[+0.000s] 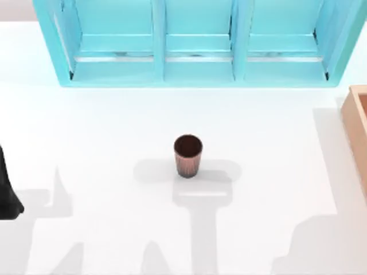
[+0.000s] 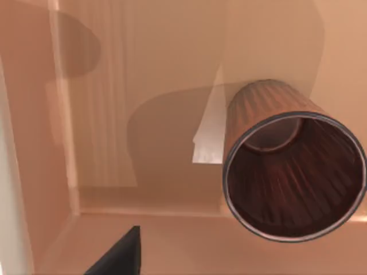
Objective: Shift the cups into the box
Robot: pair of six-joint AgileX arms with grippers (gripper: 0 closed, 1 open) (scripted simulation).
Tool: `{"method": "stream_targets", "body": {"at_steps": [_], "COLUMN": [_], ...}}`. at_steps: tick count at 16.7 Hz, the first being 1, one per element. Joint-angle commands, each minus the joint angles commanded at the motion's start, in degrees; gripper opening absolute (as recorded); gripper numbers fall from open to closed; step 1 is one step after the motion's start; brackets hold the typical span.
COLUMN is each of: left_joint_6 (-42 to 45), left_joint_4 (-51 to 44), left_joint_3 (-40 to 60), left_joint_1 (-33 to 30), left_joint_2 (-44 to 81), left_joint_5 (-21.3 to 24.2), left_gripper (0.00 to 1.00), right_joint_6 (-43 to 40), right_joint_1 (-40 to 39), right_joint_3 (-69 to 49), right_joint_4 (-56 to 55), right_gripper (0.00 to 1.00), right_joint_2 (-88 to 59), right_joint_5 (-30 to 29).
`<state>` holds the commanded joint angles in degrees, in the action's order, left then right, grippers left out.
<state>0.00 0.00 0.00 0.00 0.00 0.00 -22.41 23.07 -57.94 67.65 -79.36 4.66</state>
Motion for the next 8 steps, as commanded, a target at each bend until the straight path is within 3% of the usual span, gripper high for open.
{"method": "stream_targets", "body": {"at_steps": [4, 8], "left_joint_6": [0.0, 0.0], "left_joint_4": [0.0, 0.0], "left_joint_3": [0.0, 0.0], "left_joint_1": [0.0, 0.0], "left_joint_2": [0.0, 0.0], "left_joint_5": [0.0, 0.0], "left_gripper": [1.00, 1.00], "right_joint_6": [-0.2, -0.4], "right_joint_1": [0.0, 0.2], "right_joint_3": [-2.3, -13.3], "right_joint_4": [2.3, 12.0], "right_gripper": [1.00, 1.00], "right_joint_2": [-0.1, -0.7], "right_joint_5": [0.3, 0.6]}}
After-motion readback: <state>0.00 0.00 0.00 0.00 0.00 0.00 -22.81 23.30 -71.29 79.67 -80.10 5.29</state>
